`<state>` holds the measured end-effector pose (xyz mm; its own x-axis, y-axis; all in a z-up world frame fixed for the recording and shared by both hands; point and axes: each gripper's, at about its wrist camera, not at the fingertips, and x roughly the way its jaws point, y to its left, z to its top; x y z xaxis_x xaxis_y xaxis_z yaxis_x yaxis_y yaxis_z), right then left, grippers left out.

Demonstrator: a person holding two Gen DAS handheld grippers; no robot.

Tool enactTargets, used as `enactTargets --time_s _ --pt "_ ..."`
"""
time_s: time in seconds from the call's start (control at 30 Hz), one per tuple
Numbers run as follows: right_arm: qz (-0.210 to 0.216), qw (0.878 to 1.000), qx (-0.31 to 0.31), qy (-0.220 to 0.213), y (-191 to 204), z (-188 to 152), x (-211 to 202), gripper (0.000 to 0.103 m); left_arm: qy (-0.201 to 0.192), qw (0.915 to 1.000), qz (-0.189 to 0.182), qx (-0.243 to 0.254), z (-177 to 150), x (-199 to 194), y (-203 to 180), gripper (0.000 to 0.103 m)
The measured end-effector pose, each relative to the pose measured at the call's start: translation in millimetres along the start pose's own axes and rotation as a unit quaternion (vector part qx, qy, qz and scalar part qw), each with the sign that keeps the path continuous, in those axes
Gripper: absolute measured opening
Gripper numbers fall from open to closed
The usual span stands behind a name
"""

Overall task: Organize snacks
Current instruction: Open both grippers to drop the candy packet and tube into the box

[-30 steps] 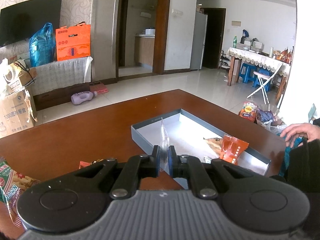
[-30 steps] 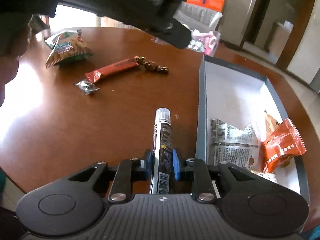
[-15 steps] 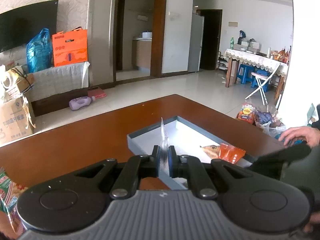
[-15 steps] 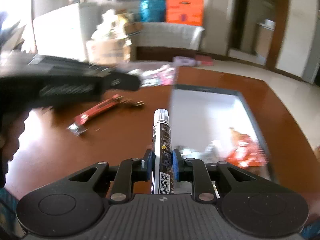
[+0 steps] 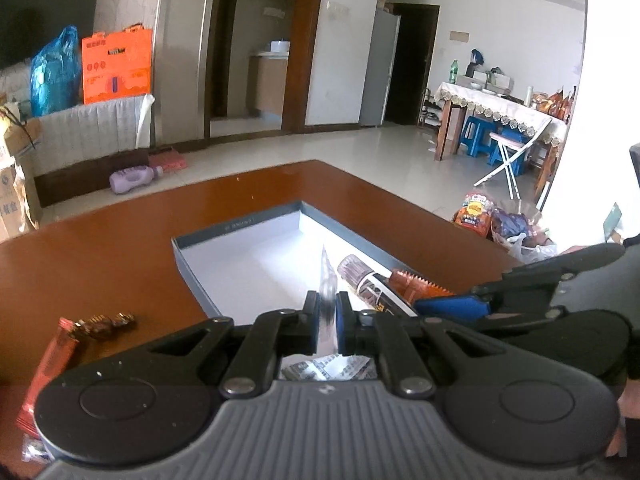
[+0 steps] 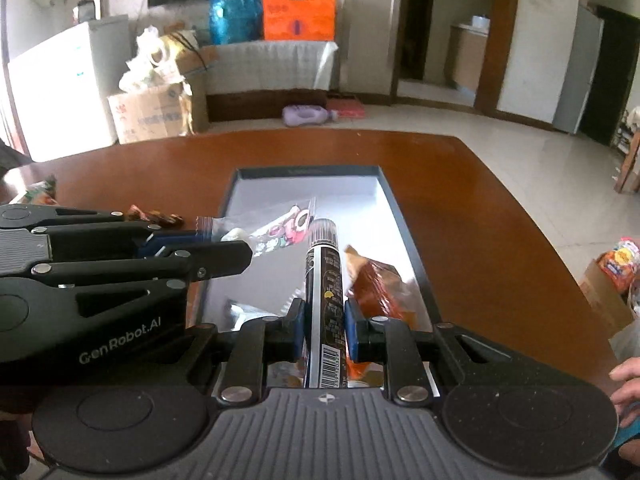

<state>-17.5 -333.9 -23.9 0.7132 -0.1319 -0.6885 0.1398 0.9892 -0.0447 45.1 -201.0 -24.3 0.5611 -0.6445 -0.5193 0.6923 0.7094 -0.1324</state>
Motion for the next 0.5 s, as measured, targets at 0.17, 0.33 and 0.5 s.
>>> enactTargets --time_s 0.17,0.33,0.5 --pt "-0.003 1.0 -0.008 0.001 2 -6 5 0.022 0.009 0.9998 0.017 -0.01 -3 20 -1 0.005" --pt "-0.004 1.0 -0.007 0.0 3 -6 7 0.022 0.007 0.9991 0.036 -0.019 -4 23 4 0.025" --pt "-0.008 1.0 -0.002 -0.004 2 -10 3 0.024 -0.014 0.9989 0.031 -0.031 0 15 11 0.08"
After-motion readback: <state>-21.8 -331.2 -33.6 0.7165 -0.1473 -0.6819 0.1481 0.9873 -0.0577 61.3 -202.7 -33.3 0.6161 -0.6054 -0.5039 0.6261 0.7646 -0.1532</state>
